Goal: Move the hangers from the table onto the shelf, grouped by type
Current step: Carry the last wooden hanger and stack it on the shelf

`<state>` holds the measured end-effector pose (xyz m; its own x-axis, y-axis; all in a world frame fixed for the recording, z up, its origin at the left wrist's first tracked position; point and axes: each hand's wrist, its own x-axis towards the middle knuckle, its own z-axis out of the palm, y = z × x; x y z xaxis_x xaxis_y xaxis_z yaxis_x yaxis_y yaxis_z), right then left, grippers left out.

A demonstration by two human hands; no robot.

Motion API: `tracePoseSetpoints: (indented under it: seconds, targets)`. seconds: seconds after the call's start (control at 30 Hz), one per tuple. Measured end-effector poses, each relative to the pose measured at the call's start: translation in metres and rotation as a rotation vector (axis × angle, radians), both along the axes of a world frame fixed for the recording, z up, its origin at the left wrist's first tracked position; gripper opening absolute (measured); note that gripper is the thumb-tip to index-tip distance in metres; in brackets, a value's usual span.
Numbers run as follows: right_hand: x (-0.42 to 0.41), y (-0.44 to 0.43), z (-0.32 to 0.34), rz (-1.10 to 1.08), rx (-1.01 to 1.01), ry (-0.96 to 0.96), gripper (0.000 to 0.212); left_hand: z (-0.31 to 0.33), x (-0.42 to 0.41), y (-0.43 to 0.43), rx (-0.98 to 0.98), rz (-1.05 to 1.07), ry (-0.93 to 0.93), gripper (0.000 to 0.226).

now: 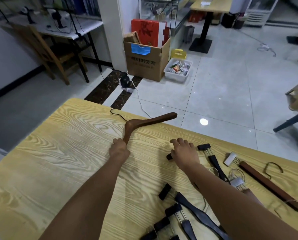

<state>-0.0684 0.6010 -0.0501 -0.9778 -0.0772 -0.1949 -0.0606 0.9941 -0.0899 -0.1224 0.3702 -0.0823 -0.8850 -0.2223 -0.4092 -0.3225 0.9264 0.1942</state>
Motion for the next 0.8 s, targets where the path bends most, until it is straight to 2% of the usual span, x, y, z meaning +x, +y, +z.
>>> tracePoseSetpoints:
  seconds: [0.07, 0.17, 0.3, 0.4, 0.57, 0.8]
  targets:
    - [0.006, 0.007, 0.004, -0.017, -0.002, -0.001, 0.044, 0.009, 0.002, 0.004, 0.049, 0.072, -0.012, 0.062]
    - [0.016, 0.019, 0.011, -0.04, -0.007, -0.012, 0.045, 0.02, 0.008, 0.006, 0.009, 0.064, -0.033, 0.067]
    - [0.035, 0.033, 0.015, -0.071, 0.006, -0.03, 0.045, 0.031, 0.027, 0.0, -0.026, 0.042, 0.018, 0.044]
    - [0.05, 0.036, 0.019, -0.084, -0.007, -0.046, 0.045, 0.042, 0.048, -0.008, -0.101, -0.033, 0.103, 0.037]
    - [0.083, 0.031, 0.03, -0.067, -0.039, -0.048, 0.044, 0.067, 0.077, -0.016, -0.137, -0.091, 0.207, 0.034]
    - [0.139, 0.028, 0.033, -0.05, -0.086, -0.083, 0.044, 0.093, 0.116, -0.025, -0.083, -0.001, 0.277, 0.033]
